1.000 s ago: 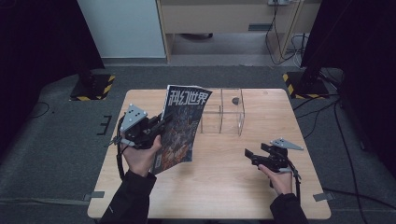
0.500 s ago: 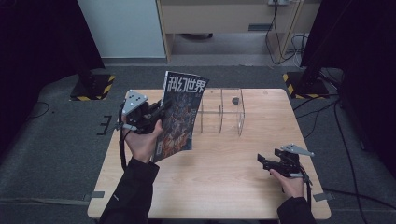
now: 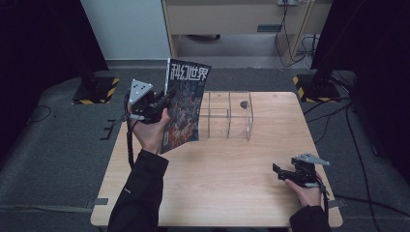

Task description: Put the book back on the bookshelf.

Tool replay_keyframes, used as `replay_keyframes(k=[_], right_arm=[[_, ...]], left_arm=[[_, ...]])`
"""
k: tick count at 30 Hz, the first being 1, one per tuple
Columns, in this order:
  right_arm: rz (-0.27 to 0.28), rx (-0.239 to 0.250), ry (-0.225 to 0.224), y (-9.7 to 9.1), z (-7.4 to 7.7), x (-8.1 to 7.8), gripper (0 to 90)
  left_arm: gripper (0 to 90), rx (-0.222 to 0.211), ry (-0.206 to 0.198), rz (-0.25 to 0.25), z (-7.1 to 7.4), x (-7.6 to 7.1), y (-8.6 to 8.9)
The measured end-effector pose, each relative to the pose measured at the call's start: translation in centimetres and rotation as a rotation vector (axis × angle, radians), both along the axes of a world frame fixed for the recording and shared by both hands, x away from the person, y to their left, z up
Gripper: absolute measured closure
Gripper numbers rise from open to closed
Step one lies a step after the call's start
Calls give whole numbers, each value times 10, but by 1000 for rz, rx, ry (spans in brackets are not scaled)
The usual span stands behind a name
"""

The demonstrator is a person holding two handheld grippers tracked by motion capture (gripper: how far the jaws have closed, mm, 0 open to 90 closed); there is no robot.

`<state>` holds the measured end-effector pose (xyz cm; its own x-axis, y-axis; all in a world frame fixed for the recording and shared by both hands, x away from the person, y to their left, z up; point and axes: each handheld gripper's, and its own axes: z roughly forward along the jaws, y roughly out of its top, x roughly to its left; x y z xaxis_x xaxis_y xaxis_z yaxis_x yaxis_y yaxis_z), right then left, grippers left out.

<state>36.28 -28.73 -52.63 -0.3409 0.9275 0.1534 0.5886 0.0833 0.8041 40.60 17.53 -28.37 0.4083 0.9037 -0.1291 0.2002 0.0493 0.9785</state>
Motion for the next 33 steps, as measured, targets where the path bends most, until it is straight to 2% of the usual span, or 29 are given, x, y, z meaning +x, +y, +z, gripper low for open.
replay_keyframes(k=[8, 15, 27, 33], right_arm=[[9, -36, 0, -1, -4, -2, 113], [1, -30, -1, -5, -7, -3, 110], [12, -47, 10, -3, -9, -3, 109], [15, -45, 11, -3, -9, -3, 108]], left_arm=[[824, 11, -9, 26, 2, 16, -8], [824, 7, -24, 53, 0, 29, -13], [824, -32, -6, 79, -20, 64, -22], [824, -8, -14, 101, -30, 74, -28]])
